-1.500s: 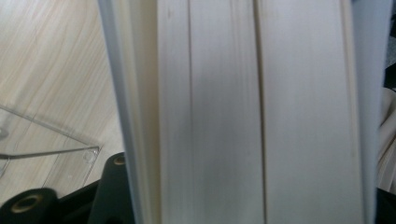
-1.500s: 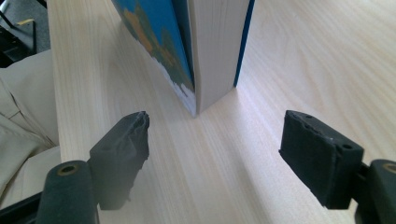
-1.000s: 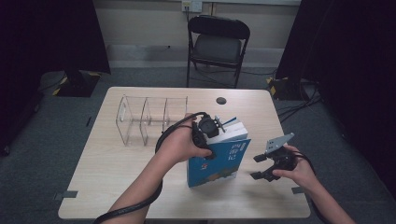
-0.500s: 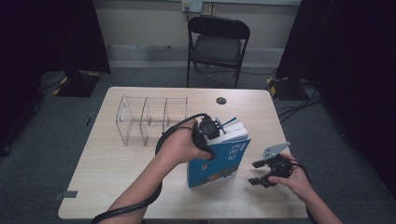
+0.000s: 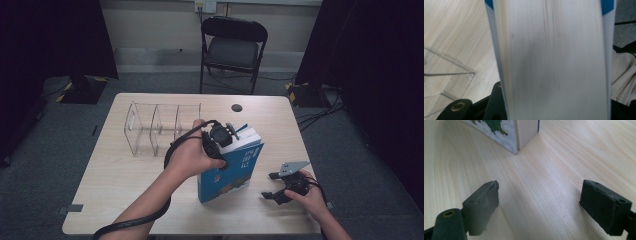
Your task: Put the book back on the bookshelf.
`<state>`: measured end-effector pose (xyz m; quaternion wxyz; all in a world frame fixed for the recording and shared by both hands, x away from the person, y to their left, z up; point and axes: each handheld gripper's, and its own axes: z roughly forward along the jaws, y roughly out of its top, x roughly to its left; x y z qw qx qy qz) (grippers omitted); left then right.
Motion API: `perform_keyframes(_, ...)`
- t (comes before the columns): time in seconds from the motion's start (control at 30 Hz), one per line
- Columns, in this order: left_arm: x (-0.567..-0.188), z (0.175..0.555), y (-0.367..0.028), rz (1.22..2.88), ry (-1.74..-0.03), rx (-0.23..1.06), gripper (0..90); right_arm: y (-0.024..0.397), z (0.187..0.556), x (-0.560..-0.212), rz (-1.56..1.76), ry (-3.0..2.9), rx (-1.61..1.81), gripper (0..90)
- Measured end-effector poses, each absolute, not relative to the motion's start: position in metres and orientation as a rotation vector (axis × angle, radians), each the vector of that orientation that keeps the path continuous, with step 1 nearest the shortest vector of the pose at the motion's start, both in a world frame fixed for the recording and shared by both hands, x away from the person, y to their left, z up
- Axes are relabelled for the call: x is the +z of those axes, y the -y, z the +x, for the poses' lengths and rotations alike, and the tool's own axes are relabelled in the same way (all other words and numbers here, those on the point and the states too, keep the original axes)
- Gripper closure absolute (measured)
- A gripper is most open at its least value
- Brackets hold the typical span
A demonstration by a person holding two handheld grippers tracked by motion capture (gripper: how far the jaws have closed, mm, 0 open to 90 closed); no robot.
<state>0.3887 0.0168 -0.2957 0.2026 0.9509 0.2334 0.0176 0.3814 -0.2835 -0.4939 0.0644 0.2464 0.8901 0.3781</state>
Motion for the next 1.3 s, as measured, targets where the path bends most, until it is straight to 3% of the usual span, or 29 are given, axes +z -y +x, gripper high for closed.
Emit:
perform_keyframes(0.47,-0.278,0.395,-0.035,2.590,-0.821,0.009,61.6,0.282,0.377,-0.500,0.716,-2.612,1.148,14.5)
perform_keyframes(1.3,-0.273,0.403,-0.079,2.536,-1.030,0.062,61.6,0.283,0.377,-0.499,0.714,-2.611,1.141,14.5)
